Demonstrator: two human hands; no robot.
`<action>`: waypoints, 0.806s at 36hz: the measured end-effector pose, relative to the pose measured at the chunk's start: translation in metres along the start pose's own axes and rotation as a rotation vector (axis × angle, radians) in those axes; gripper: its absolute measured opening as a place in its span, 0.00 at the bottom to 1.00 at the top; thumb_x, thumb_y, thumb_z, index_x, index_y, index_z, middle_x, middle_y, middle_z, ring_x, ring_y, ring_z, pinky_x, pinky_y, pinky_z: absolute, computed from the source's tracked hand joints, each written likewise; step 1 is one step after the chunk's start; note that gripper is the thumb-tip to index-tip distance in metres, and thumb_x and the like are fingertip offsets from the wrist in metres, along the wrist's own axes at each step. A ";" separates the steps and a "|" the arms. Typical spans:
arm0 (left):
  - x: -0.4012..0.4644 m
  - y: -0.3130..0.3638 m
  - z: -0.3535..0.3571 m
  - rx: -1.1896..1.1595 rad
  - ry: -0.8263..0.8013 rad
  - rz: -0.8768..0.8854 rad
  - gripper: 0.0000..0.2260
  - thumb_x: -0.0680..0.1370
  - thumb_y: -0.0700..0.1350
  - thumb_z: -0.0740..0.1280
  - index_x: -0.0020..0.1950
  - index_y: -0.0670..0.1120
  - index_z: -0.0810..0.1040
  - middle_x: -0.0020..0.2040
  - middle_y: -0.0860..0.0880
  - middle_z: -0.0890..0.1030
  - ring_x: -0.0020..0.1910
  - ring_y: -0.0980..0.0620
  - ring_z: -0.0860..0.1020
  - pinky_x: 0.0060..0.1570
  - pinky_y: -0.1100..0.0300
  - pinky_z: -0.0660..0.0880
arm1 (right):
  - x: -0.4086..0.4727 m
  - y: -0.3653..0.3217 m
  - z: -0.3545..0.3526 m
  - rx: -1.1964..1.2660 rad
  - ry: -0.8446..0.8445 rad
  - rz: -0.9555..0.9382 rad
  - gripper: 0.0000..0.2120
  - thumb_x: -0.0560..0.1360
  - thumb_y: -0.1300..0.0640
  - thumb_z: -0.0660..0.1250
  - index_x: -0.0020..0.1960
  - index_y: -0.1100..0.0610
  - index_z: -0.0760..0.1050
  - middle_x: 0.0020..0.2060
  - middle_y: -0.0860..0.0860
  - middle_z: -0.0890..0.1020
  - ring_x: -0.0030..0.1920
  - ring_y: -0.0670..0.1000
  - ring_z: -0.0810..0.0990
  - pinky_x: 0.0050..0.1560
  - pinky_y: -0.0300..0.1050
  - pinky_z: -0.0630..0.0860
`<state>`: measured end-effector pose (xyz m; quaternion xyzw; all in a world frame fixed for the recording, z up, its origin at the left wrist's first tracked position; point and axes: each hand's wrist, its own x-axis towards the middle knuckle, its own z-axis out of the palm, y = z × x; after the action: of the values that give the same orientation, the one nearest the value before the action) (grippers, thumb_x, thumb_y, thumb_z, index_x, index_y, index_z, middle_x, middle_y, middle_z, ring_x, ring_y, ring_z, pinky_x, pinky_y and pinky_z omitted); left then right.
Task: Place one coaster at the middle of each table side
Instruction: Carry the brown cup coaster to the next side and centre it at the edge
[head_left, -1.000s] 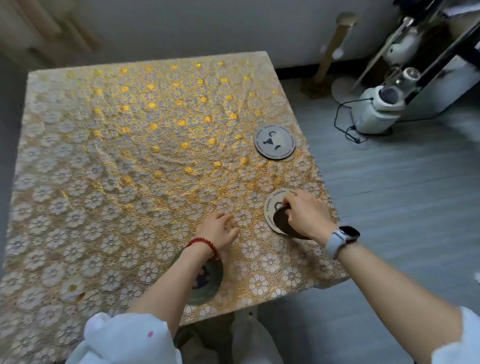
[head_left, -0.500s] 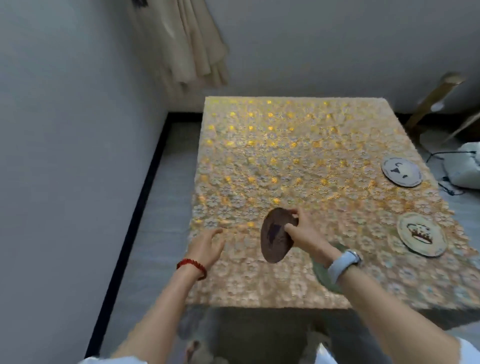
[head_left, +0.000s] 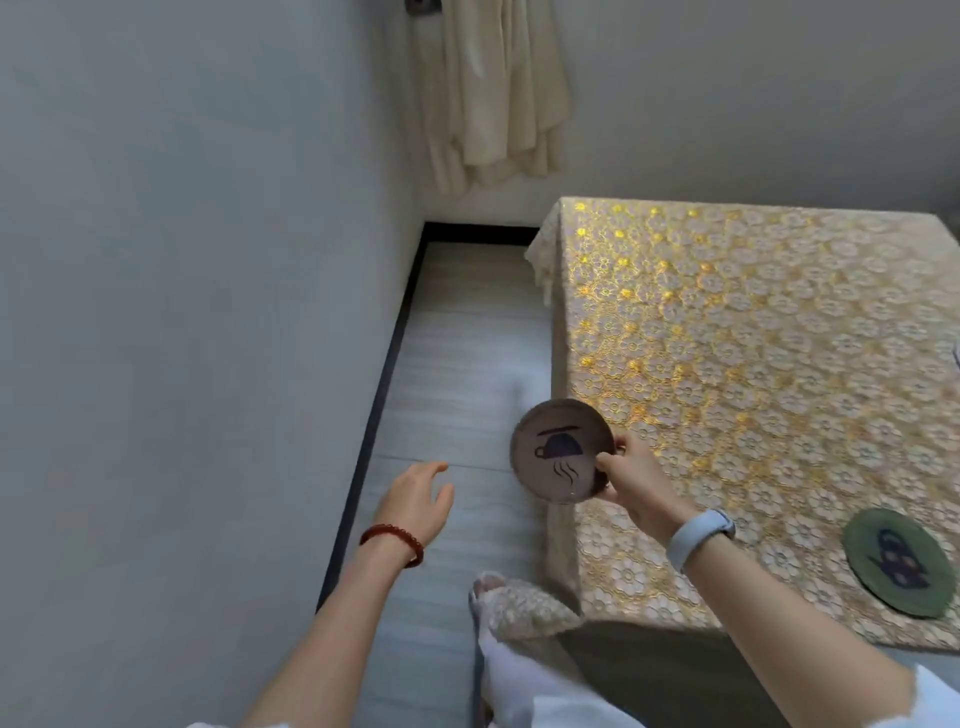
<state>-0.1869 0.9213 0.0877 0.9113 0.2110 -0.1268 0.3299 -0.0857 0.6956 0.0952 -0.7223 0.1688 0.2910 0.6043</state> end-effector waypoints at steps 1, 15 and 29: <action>0.007 0.000 -0.004 0.011 -0.002 0.022 0.16 0.76 0.45 0.60 0.64 0.44 0.71 0.65 0.45 0.73 0.64 0.47 0.70 0.65 0.52 0.67 | 0.006 -0.005 0.006 -0.008 -0.001 -0.009 0.13 0.73 0.70 0.56 0.55 0.59 0.66 0.46 0.56 0.74 0.47 0.56 0.78 0.45 0.58 0.80; 0.196 0.028 -0.069 0.286 -0.200 0.236 0.17 0.77 0.48 0.59 0.66 0.47 0.68 0.66 0.47 0.71 0.66 0.48 0.67 0.66 0.51 0.65 | 0.117 -0.075 0.033 -0.120 0.301 -0.182 0.17 0.77 0.64 0.51 0.64 0.55 0.67 0.61 0.56 0.71 0.60 0.55 0.71 0.60 0.59 0.73; 0.327 0.168 -0.003 0.569 -0.551 0.739 0.19 0.77 0.47 0.59 0.67 0.48 0.65 0.69 0.45 0.67 0.66 0.46 0.66 0.65 0.49 0.67 | 0.151 -0.076 -0.044 -0.360 0.573 0.121 0.18 0.77 0.65 0.53 0.63 0.51 0.66 0.44 0.54 0.78 0.24 0.48 0.68 0.22 0.39 0.64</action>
<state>0.1797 0.9054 0.0610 0.9112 -0.2608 -0.2888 0.1357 0.0860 0.6852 0.0641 -0.8583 0.3205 0.1366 0.3769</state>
